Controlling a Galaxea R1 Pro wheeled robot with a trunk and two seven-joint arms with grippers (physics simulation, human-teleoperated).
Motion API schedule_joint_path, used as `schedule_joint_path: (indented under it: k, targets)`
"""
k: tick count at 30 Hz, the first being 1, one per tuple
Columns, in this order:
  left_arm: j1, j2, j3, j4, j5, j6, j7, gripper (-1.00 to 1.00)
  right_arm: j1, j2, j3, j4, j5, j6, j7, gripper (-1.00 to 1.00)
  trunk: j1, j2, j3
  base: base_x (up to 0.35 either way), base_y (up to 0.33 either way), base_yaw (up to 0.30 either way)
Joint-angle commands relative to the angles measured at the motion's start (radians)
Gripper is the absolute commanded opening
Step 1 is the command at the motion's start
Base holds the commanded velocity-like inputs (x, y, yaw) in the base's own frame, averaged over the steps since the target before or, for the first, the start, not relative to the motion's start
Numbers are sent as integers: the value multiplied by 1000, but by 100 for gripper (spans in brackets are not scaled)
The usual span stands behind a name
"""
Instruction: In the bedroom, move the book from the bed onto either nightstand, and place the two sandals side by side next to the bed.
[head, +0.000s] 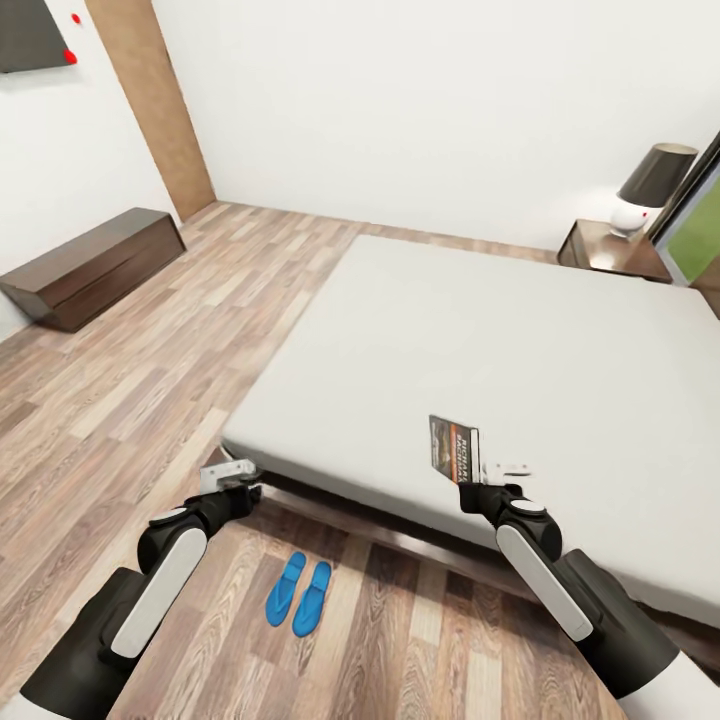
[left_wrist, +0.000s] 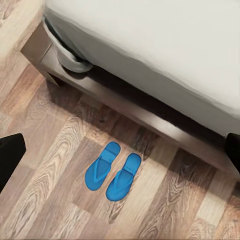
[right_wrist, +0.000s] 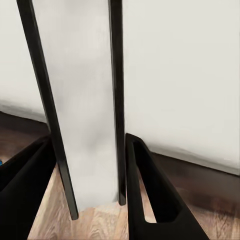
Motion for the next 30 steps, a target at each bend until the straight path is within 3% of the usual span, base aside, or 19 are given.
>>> schedule_joint_path:
  k: [1,23,30]
  targets:
    - [-1,1,-3,-1,10,0,10,100,-1,-1,2,-2,-6,2,-11,-100,1,-2,-2,0,291,270]
    - [-1,1,-3,-1,11,0,10,100,-1,-1,1,1,-8,1,-10,-100,1,-2,-2,1,296,270]
    - [-1,1,-3,-1,11,0,10,100,-1,-2,1,1,-8,1,-10,-100,1,-2,-2,121,318,270]
